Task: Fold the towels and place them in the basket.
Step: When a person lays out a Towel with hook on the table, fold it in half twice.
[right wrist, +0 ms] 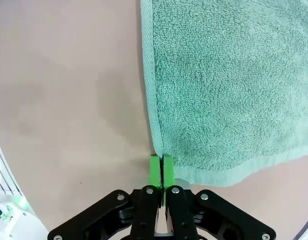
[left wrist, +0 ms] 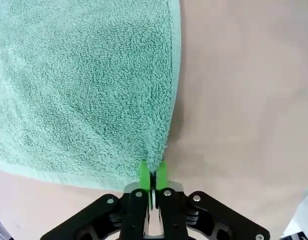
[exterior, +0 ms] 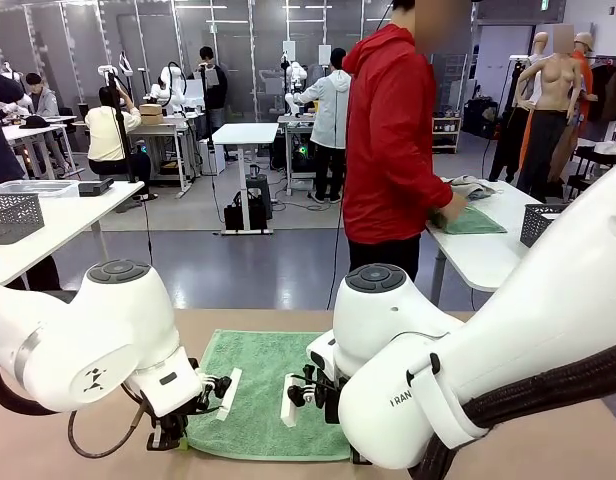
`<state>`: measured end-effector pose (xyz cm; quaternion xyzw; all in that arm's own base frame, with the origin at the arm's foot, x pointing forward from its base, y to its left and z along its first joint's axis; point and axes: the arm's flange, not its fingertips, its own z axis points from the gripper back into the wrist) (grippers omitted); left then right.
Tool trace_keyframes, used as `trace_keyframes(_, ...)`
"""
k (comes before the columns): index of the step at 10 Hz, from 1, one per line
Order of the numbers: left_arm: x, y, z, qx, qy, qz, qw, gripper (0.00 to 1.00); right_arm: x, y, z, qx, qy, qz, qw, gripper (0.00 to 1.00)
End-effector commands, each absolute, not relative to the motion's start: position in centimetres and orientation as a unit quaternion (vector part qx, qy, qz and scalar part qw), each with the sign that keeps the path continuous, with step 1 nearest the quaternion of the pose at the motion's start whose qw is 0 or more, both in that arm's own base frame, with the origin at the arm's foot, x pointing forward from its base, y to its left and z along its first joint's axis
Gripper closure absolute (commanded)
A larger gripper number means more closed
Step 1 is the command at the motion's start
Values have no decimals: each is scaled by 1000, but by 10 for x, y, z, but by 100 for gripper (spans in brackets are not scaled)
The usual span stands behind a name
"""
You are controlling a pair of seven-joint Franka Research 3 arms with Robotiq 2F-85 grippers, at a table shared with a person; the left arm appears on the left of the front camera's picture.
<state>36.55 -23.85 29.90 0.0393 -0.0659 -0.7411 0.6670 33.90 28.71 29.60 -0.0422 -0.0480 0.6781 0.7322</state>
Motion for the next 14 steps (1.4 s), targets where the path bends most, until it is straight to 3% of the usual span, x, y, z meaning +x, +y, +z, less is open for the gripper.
trace_keyframes(1, 360, -237, 294, 41, -65, -750, 657, 100, 336, 289, 290, -48, -53, 676, 734, 100)
trace_keyframes(7, 369, -233, 315, 37, -64, -737, 672, 95, 342, 282, 312, -35, -52, 681, 729, 97)
trace_keyframes(12, 365, -219, 366, 37, -112, -729, 675, 95, 337, 274, 367, -62, -79, 691, 716, 97)
trace_keyframes(14, 371, -226, 359, 55, -116, -722, 680, 95, 338, 280, 358, -66, -84, 680, 725, 97)
